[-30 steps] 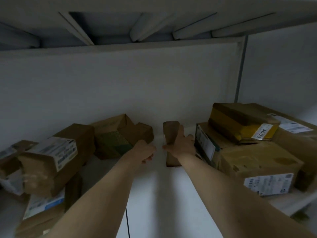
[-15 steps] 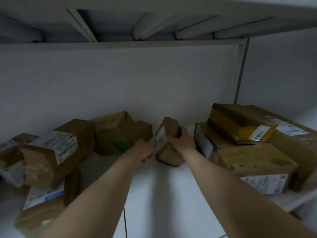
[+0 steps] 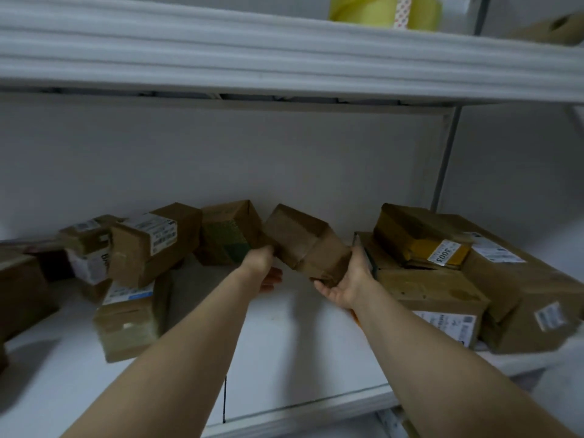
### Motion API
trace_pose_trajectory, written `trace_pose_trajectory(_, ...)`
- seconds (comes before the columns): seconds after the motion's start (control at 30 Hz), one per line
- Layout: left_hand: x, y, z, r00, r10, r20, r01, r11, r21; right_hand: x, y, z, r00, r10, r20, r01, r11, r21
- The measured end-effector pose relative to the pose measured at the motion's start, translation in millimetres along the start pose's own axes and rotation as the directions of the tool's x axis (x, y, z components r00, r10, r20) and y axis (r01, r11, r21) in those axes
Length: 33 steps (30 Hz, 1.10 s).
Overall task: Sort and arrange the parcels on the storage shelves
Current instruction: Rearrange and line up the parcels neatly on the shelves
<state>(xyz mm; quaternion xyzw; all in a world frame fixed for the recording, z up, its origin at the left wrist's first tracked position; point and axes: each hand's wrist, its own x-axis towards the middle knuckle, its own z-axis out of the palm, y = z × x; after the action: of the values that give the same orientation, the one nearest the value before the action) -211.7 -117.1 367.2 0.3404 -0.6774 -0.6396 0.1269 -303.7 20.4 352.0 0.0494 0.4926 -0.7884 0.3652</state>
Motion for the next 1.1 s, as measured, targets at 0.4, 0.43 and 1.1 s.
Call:
trace_pose_trajectory(0.4,-44,6,-6,0.995,0.064,-0.071,-0.066,0.997,-0.032,-36,15,-11,0.998,0.054,0.014,-0.053,0.996,-0.070)
trace_pose_trajectory(0.43,-46,7,-6,0.995,0.054,-0.078,-0.057,0.998,-0.033,-39,13,-12,1.000,0.018,0.025,-0.016,0.997,-0.070)
trace_pose_trajectory(1.1,-51,45,112,0.976,0.183,0.121,-0.210,0.939,0.273,-105,-99,-84,0.788,-0.616,-0.015,0.497,0.650,-0.574)
